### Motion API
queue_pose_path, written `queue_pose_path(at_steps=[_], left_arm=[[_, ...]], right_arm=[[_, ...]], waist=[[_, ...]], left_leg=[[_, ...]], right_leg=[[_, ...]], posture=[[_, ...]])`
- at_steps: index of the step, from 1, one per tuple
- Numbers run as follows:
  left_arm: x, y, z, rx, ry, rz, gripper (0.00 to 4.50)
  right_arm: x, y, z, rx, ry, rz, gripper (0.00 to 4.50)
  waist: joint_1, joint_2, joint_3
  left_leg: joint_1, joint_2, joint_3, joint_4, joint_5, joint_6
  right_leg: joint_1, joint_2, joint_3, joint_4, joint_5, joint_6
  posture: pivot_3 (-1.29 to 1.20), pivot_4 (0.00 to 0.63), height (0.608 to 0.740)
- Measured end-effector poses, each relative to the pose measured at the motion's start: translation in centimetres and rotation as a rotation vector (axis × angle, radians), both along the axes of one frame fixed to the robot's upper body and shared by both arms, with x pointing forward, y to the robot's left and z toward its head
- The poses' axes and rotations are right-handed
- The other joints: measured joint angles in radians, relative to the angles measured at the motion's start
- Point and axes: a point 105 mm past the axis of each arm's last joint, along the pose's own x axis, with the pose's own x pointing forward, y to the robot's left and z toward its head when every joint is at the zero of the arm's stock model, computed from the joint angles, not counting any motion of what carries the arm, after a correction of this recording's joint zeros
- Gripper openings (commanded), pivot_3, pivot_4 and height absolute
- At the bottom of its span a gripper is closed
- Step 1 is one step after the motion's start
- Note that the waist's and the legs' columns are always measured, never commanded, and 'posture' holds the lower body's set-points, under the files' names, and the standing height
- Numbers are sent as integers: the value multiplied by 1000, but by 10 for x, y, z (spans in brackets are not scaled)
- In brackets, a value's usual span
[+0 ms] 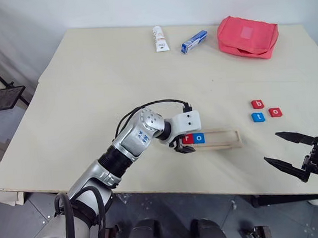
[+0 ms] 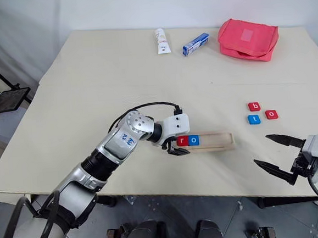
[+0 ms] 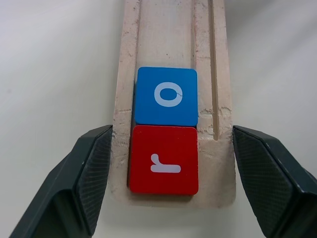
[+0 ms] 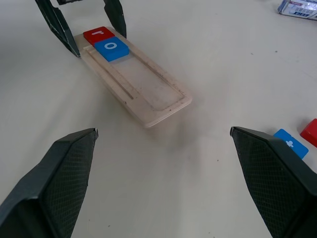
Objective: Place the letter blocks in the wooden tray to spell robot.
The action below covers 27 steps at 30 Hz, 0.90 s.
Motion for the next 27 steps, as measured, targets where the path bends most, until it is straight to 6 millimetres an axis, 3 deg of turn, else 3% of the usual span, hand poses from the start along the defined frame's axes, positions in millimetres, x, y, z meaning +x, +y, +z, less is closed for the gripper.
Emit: queue_pose_path(at_steps=[2,3,10,14,17,21,27], left_arm=[[-2,0,-2,0,8,-4,4374],[-2,0,-2,0,11,-6,4482],[-9,-3,3,-9,8,-28,4482],[-6,6,31,-128,-28,-15,4482],[-8,12,59,-310,-104,-71,4482],[-6,31,62,-444,-113,-94,4482],[-5,61,87,-643,-146,-172,4482]], right_arm=[[1,0,1,2,-6,-7,4500],[1,0,1,3,-7,-8,4500],[2,-1,2,4,-11,-18,4500],[2,1,4,6,-17,-18,4500],[1,0,2,13,-1,-41,4500],[3,-2,5,28,-2,-102,4500],[8,1,10,84,-21,-179,4500]], waist=[[-1,0,0],[0,0,0],[0,0,0],[-2,0,0],[-2,0,0],[-2,1,0],[-1,0,0]], left_leg=[[0,0,0,0,0,0],[0,0,0,0,0,0],[0,0,0,0,0,0],[0,1,-1,0,0,0],[0,0,-1,0,0,0],[0,0,-1,1,0,0],[0,0,-1,1,0,0]], right_leg=[[0,0,0,0,0,0],[0,0,0,0,0,0],[0,0,0,0,0,0],[0,0,0,0,0,0],[0,0,0,1,0,0],[0,0,-1,2,0,0],[0,-1,-2,3,0,0]], posture=[[0,150,740],[0,150,740],[0,150,740],[0,150,740],[0,150,740],[0,150,740],[0,150,740]])
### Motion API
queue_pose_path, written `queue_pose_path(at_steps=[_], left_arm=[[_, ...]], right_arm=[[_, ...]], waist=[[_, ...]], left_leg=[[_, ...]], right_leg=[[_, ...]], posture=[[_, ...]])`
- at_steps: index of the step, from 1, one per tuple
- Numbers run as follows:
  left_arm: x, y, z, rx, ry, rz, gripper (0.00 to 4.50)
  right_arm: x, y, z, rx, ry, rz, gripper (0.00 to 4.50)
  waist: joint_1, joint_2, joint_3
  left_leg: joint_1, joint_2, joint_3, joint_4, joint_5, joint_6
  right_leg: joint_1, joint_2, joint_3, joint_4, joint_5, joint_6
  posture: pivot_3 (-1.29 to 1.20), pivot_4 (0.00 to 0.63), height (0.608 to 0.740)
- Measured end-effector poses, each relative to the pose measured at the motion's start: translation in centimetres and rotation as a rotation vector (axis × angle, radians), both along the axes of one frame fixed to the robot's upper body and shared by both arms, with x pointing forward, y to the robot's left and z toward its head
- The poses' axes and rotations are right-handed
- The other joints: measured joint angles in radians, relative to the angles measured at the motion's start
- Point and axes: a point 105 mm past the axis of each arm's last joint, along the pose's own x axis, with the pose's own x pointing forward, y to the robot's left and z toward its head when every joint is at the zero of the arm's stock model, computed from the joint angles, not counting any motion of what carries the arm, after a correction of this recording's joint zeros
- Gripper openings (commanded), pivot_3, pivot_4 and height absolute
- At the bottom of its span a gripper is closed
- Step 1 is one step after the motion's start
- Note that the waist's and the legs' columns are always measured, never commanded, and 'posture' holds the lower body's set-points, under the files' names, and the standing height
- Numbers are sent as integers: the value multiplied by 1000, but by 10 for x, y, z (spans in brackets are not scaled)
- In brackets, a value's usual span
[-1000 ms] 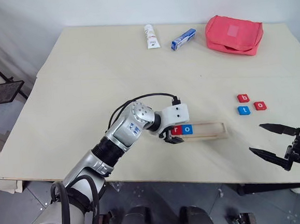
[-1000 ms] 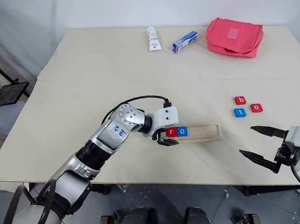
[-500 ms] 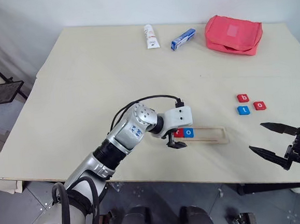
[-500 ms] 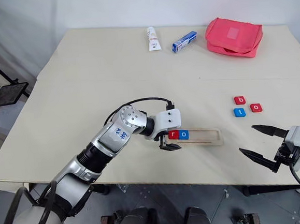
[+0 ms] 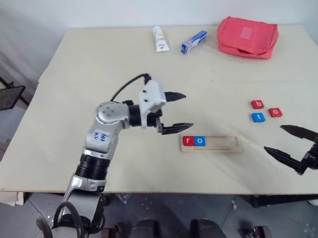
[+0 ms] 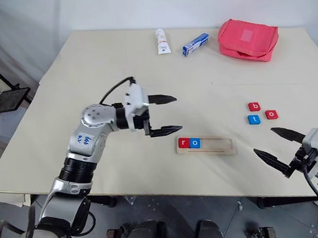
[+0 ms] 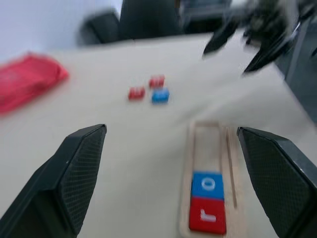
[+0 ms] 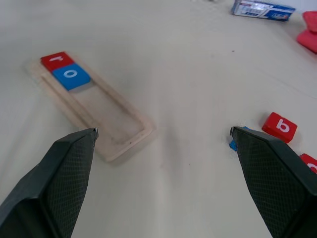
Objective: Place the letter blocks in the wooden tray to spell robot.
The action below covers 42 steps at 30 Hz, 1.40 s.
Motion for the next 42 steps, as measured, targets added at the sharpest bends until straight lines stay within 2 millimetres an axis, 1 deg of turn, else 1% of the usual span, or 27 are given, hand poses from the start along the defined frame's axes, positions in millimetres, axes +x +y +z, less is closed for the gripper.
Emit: queue_pose_path(at_steps=[4,6,8,13,16,20,23,32,38,42], left_arm=[[3,23,-2,-35,-41,17,4482],[5,35,-12,-31,-48,37,4482],[3,42,-26,-32,-30,46,4482],[-12,55,-62,-51,50,39,4482],[-17,61,-71,-77,72,35,4482],[-22,72,-90,-31,90,32,4482],[-22,73,-92,-29,77,30,4482],[-22,77,-95,-26,73,26,4482],[-22,75,-95,-34,74,24,4482],[-22,74,-93,-39,63,24,4482]], right_arm=[[3,-1,-1,25,4,-48,4500],[7,-3,-3,45,-3,-93,4500],[11,-5,-6,46,-2,-148,4500],[24,-16,-7,54,-8,-313,4500],[30,-27,-10,54,7,-434,4500],[32,-30,-16,86,54,-468,4500],[33,-27,-18,115,65,-467,4500],[32,-26,-21,120,91,-461,4500],[35,-25,-16,112,93,-443,4500],[36,-24,-16,117,100,-442,4500]], waist=[[-2,0,0],[-2,0,0],[-3,0,0],[-2,0,0],[-2,0,0],[-5,1,0],[-4,1,0],[-5,1,0],[-5,1,0],[-5,1,0]], left_leg=[[1,0,0,0,0,0],[1,0,0,0,0,0],[1,0,1,0,0,0],[2,0,0,0,0,0],[3,-1,0,0,0,0],[5,-1,1,-1,0,0],[6,-1,1,-1,0,0],[7,-1,2,-1,0,0],[7,-1,2,-1,0,0],[7,-1,2,-1,0,0]], right_leg=[[0,0,0,1,0,0],[0,0,0,1,0,0],[0,0,0,2,0,0],[-1,-1,0,7,0,0],[-1,-1,1,8,0,0],[0,-1,1,8,0,0],[0,-2,1,9,0,0],[0,-2,1,10,0,0],[0,-2,1,10,0,0],[0,-2,1,10,0,0]], posture=[[0,150,740],[0,150,740],[0,150,740],[0,150,740],[0,150,740],[0,150,740],[0,150,740],[0,150,740],[0,150,740],[0,150,740]])
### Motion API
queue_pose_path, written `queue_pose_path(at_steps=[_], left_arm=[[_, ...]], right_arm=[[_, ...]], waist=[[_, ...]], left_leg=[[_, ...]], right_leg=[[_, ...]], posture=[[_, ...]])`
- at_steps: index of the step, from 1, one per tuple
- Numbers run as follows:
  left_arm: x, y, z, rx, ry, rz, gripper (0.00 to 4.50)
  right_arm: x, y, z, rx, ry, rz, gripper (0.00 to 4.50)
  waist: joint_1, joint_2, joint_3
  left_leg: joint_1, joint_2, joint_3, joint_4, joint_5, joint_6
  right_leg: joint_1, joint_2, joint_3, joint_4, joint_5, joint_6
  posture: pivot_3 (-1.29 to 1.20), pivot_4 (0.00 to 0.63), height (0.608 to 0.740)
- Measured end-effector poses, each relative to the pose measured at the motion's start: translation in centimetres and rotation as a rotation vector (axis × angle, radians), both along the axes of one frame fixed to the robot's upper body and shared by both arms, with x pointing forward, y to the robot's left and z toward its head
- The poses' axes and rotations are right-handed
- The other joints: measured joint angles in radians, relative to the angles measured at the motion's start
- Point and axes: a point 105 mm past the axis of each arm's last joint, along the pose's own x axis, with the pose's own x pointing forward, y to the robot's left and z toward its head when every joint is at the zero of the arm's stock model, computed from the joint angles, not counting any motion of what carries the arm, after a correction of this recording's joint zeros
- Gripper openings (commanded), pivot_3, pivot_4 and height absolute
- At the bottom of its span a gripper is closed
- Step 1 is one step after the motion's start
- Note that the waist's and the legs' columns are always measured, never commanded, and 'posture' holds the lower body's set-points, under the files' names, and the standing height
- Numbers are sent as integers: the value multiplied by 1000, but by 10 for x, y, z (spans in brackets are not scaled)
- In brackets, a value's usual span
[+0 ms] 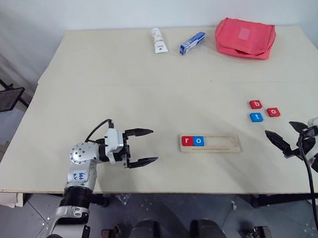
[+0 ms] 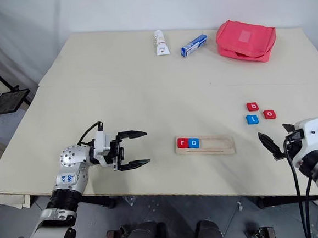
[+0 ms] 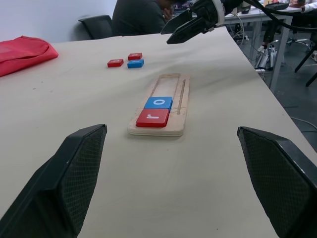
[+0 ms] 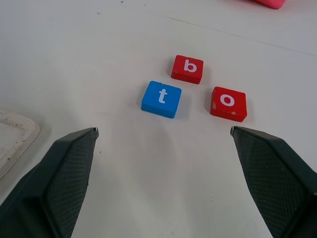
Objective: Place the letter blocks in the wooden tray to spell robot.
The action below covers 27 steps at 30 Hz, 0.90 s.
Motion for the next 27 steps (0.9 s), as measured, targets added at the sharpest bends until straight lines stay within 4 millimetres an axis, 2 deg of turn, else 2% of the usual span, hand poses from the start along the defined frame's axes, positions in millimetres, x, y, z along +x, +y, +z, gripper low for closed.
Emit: queue_pose_path(at_steps=[4,7,9,11,15,22,27], left_arm=[[-2,-4,3,-15,-18,-9,4482],[-4,-8,2,-31,-17,-6,4482],[-5,-9,4,-37,-25,-4,4482],[-8,-8,4,-40,-26,9,4482],[-13,-9,6,-49,-30,28,4482],[-19,-9,5,-51,-29,38,4482],[-23,-8,2,-55,-17,45,4482]], right_arm=[[2,3,-1,4,5,10,4500],[14,10,9,13,-22,29,4500],[25,11,16,15,-26,26,4500],[50,11,26,19,3,6,4500],[79,10,44,26,39,-25,4500],[110,16,25,9,235,-34,4500],[124,10,20,-18,303,-78,4500]], waist=[[0,0,0],[-4,0,0],[-8,0,0],[-21,0,0],[-24,0,0],[-25,0,0],[-27,0,0]], left_leg=[[0,0,0,0,0,0],[1,1,1,0,0,0],[1,1,2,0,0,0],[1,1,3,0,0,0],[1,1,0,-1,0,0],[0,-1,-1,-1,-1,1],[0,-1,0,-1,-1,1]], right_leg=[[0,0,0,0,0,0],[0,0,0,0,0,0],[0,0,0,0,0,0],[0,-1,1,0,0,0],[0,0,0,1,0,0],[0,-2,-1,0,0,0],[-1,-2,-2,0,0,0]], posture=[[0,150,740],[0,150,740],[0,150,740],[0,150,740],[0,150,740],[0,150,740],[0,150,740]])
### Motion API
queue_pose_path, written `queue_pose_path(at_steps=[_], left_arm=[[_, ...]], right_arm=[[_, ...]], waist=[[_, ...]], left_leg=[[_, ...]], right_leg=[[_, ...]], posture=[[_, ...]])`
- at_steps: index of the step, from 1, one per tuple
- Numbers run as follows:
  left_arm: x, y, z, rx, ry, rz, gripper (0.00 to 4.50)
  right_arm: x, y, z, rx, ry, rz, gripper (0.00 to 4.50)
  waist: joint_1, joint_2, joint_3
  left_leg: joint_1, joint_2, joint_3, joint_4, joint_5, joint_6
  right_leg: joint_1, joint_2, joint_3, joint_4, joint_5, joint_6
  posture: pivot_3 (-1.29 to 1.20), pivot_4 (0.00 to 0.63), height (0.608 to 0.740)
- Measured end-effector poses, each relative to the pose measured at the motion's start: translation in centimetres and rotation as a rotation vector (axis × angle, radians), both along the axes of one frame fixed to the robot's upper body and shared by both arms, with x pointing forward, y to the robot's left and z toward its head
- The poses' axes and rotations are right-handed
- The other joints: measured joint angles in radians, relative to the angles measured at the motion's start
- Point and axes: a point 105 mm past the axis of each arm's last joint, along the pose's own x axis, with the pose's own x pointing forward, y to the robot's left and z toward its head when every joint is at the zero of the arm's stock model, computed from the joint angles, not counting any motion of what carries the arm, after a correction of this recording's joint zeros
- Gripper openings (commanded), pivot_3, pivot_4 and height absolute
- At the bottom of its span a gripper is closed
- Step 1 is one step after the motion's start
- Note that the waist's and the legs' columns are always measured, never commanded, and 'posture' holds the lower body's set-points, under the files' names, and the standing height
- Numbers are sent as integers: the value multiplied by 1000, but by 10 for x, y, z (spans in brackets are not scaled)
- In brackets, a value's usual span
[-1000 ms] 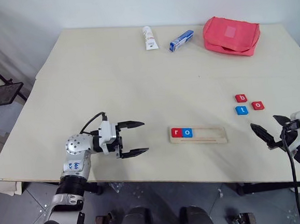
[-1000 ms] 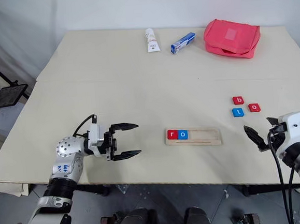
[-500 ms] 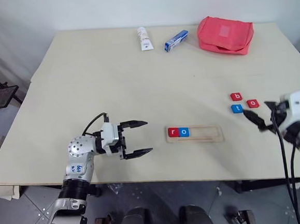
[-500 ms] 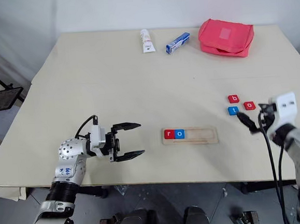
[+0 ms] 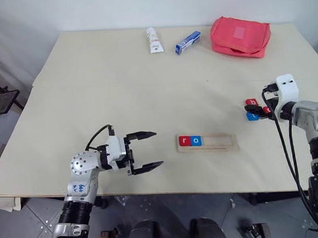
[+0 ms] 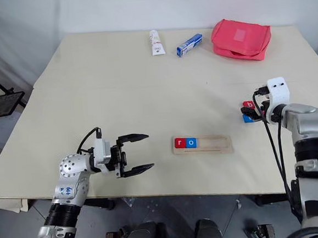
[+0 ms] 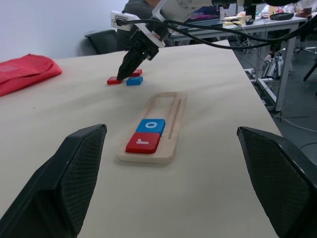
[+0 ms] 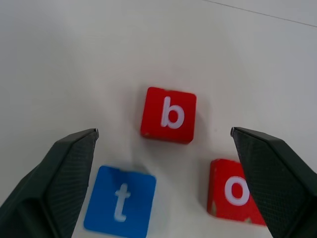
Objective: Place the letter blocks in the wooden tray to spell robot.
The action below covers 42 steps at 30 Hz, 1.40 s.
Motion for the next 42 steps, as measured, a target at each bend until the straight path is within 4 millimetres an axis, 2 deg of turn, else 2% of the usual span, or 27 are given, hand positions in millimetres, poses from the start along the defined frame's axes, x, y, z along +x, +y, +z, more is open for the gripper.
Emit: queue_pose_path(at_steps=[5,16,19,26,36,39,42], left_arm=[[-2,0,2,-8,-8,16,4482],[-4,-1,6,-23,-22,42,4482],[-4,0,4,-25,-15,49,4500],[-4,2,3,-19,-10,59,4500],[-3,6,1,-7,0,54,4500],[0,13,-5,8,23,59,4500],[3,17,-9,11,33,61,4500]], right_arm=[[10,3,-8,-10,23,-3,4500],[21,4,-6,-26,35,-15,4500],[22,6,-6,-10,51,-22,3921],[23,9,-6,9,67,-31,1538],[17,2,-2,24,11,-71,1458],[1,10,9,-1,-79,-7,1458],[-26,23,18,-44,-167,63,1458]], waist=[[-1,0,0],[-2,0,0],[-4,0,0],[2,0,0],[0,0,0],[3,0,0],[7,1,0]], left_leg=[[0,0,0,0,0,0],[0,0,0,0,0,0],[0,0,0,0,0,0],[0,0,-1,0,0,0],[-1,0,-1,0,0,0],[-3,0,-2,0,0,0],[-7,0,-2,0,0,0]], right_leg=[[0,0,0,0,0,0],[0,0,0,0,0,0],[0,0,0,0,0,0],[1,0,0,0,0,0],[-1,0,0,0,0,0],[-3,0,0,0,0,0],[-6,0,-2,1,0,0]], posture=[[0,150,740],[0,150,740],[0,150,740],[0,150,740],[0,150,740],[0,150,740],[0,150,740]])
